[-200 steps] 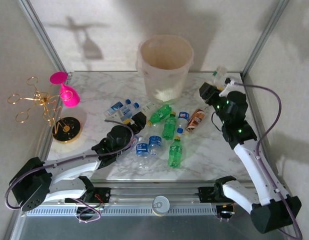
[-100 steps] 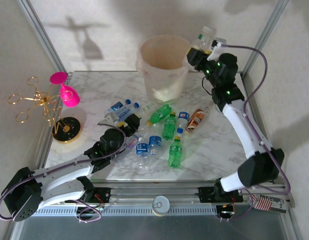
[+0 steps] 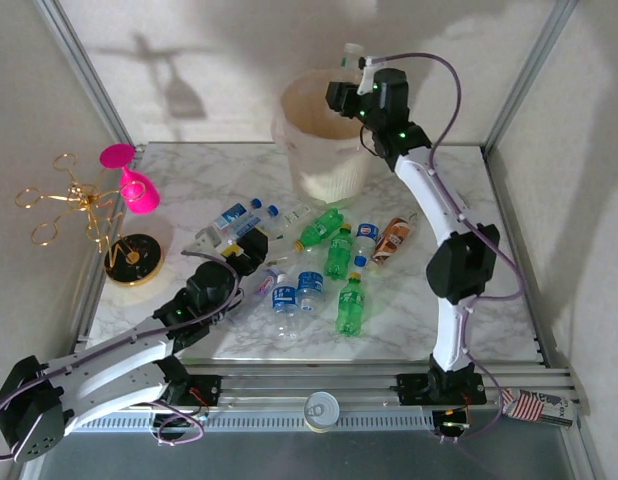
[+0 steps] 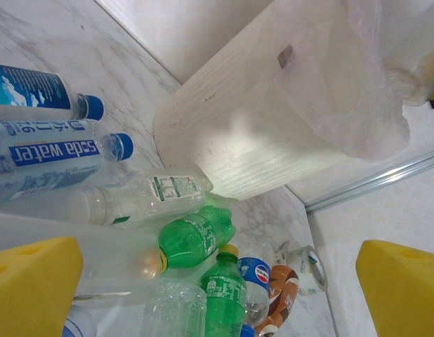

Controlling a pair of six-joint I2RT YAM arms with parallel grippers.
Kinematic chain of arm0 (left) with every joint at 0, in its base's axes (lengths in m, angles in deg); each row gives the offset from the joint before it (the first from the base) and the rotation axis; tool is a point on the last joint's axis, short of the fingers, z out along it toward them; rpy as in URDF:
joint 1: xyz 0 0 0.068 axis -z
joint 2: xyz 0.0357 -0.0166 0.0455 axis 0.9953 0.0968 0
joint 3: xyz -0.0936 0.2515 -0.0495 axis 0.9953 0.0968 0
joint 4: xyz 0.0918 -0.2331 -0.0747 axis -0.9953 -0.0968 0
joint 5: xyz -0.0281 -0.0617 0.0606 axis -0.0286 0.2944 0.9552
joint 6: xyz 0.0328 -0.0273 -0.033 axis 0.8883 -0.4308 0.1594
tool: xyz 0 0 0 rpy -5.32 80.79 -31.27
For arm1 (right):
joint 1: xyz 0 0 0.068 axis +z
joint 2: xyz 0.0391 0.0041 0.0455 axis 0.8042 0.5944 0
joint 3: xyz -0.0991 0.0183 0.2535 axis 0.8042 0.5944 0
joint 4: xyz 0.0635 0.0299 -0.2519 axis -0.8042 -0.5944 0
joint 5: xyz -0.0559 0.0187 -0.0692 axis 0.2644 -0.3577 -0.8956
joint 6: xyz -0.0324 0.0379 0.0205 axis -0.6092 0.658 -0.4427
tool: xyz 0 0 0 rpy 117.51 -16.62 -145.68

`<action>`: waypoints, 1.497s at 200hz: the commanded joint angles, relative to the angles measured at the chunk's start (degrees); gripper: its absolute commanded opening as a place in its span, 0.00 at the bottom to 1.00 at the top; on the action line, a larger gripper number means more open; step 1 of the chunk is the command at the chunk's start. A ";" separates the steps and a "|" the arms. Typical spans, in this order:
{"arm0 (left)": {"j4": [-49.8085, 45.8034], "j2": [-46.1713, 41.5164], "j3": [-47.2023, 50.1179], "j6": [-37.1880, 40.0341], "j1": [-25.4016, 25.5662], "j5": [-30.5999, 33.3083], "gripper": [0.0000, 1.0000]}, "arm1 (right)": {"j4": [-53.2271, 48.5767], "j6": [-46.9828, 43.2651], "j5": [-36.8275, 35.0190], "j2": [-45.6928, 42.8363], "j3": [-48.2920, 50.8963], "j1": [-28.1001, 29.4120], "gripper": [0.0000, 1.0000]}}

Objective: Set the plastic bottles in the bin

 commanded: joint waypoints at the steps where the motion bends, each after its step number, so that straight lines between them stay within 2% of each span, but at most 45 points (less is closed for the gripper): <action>1: -3.08 -2.26 1.37 0.09 -0.67 2.32 1.00 | -4.32 -1.78 -1.70 2.78 -4.34 0.45 0.50; 31: -3.61 -4.28 2.43 -0.18 -0.84 3.15 1.00 | -6.39 -1.80 -1.72 6.33 -8.73 0.77 0.56; 71: -4.15 -6.28 3.50 -0.18 -1.01 3.57 1.00 | -7.09 -1.90 -1.83 7.41 -11.98 1.23 0.81; 109: -4.56 -7.45 4.49 -0.56 -1.01 4.19 1.00 | -7.16 -2.72 -1.42 4.48 -12.57 1.54 0.92; 131: -4.67 -7.81 5.00 -0.87 -1.01 4.72 1.00 | -6.88 -3.48 -1.42 0.08 -9.40 1.93 0.99; 180: -8.34 -7.26 3.09 3.39 -1.53 2.64 0.99 | -1.27 -2.87 -2.22 -17.09 12.00 2.24 0.99; 222: -18.19 -5.51 -1.31 8.15 -2.84 2.69 1.00 | 4.08 0.89 -10.18 -34.49 35.47 2.18 0.99; 260: -23.95 -0.94 -3.98 13.53 -4.26 -4.89 1.00 | 9.15 6.05 -14.62 -47.86 55.09 2.22 0.99; 299: -29.16 8.46 -7.09 14.88 -4.62 -12.41 1.00 | 9.93 14.26 -16.06 -52.83 68.89 2.21 0.99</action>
